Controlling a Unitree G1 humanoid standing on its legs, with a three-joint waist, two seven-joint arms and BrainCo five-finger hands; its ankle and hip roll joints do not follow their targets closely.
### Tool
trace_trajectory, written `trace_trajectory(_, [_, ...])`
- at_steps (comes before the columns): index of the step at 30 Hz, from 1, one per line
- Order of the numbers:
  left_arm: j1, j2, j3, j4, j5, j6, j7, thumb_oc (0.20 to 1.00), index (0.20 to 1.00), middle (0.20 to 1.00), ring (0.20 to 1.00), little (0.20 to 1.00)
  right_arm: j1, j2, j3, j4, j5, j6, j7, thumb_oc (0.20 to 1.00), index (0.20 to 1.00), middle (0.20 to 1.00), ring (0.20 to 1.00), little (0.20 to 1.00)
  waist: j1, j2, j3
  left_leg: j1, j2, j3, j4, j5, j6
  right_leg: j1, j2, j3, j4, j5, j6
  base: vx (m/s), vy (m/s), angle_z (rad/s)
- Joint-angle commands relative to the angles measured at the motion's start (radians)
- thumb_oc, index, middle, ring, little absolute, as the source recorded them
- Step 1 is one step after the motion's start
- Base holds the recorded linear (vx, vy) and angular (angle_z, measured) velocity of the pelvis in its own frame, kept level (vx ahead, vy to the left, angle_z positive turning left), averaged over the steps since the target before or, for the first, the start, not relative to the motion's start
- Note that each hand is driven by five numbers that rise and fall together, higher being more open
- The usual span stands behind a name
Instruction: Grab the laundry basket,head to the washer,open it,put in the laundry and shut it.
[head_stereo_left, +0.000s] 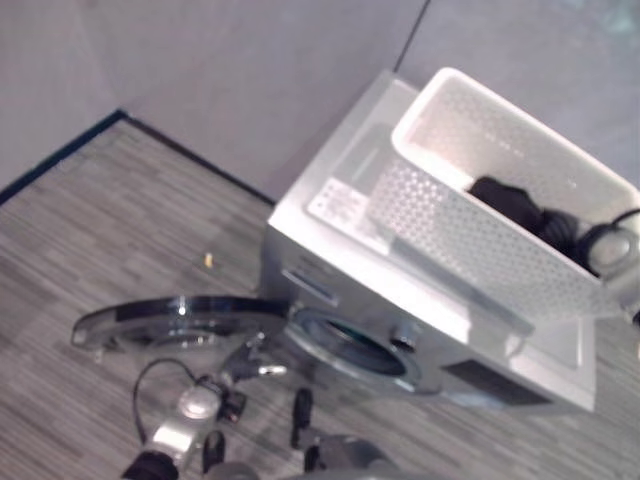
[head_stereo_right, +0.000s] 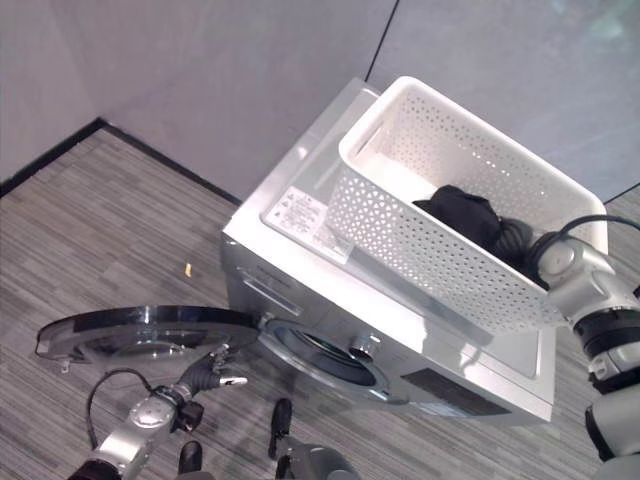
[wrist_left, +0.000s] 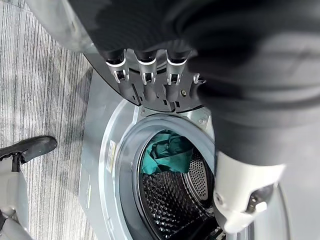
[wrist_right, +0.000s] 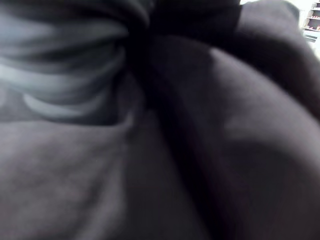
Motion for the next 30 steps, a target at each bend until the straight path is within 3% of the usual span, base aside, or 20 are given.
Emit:
trace_trajectory(1, [-0.061,-0.017,-0.024,-0.037,-0.007,-0.042,-0.002,1.0,1.0,1.0,1.0,1.0,0.031,0.066,0.002,-0.029,0.04,-0.001,-0.044,0.2,0.2,0.2,0.2,0.2,0.037,0.057,0.024,-0.044,0.092,-0.04,-0.026,0.109,0.023,0.008,-0.105,-0.02,0.088,-0.08,0.116,0.0,0.0,0.0])
trace_trajectory(4, [-0.043,-0.019,-0.002,-0.019,-0.006,-0.042,-0.007,1.0,1.0,1.0,1.0,1.0,0.049,-0.001,-0.174,-0.158,0.137,-0.025,-0.136,0.2,0.2,0.2,0.2,0.2,0.025,0.057,-0.003,-0.017,0.092,-0.026,-0.026,0.093,0.024,0.03,-0.104,-0.009,0.081,-0.08,0.119,0.05,0.033,-0.09])
trace_trajectory(6, [-0.038,-0.02,0.004,-0.018,-0.004,-0.043,-0.01,1.0,1.0,1.0,1.0,1.0,0.057,-0.019,-0.213,-0.188,0.141,-0.03,-0.152,0.2,0.2,0.2,0.2,0.2,0.023,0.059,-0.008,-0.01,0.091,-0.024,-0.026,0.089,0.025,0.035,-0.104,-0.007,0.08,-0.08,0.12,0.03,0.023,-0.09])
trace_trajectory(11, [-0.019,-0.024,0.016,-0.007,-0.007,-0.046,-0.032,1.0,1.0,1.0,1.0,1.0,0.122,-0.089,-0.482,-0.329,0.141,-0.072,-0.305,0.2,0.2,0.2,0.2,0.2,0.012,0.068,-0.053,0.028,0.086,-0.015,-0.026,0.063,0.029,0.074,-0.108,-0.002,0.071,-0.089,0.125,0.07,0.042,-0.02])
trace_trajectory(14, [-0.001,-0.028,0.039,-0.006,0.012,-0.032,-0.044,1.0,1.0,1.0,1.0,1.0,0.172,-0.121,-0.68,-0.523,-0.111,-0.059,-0.424,0.2,0.2,0.2,0.2,0.2,0.007,0.082,-0.087,0.055,0.081,-0.009,-0.026,0.041,0.033,0.1,-0.112,0.001,0.068,-0.097,0.128,0.08,0.047,-0.07])
trace_trajectory(17, [0.006,-0.024,0.036,-0.017,0.022,-0.029,-0.047,1.0,1.0,1.0,1.0,1.0,0.19,-0.094,-0.774,-0.63,-0.227,-0.059,-0.484,0.2,0.2,0.2,0.2,0.2,0.018,0.083,-0.102,0.066,0.077,-0.01,-0.026,0.034,0.035,0.115,-0.111,0.001,0.069,-0.102,0.128,0.04,0.024,-0.04])
trace_trajectory(30, [0.034,-0.026,0.024,-0.036,0.06,-0.039,-0.024,1.0,1.0,1.0,1.0,1.0,0.092,-0.048,-0.797,-0.744,-0.572,-0.017,-0.666,0.2,0.2,0.2,0.2,0.2,0.051,0.073,-0.136,0.096,0.069,-0.008,-0.026,0.02,0.04,0.152,-0.115,-0.009,0.07,-0.111,0.131,0.01,0.015,0.04])
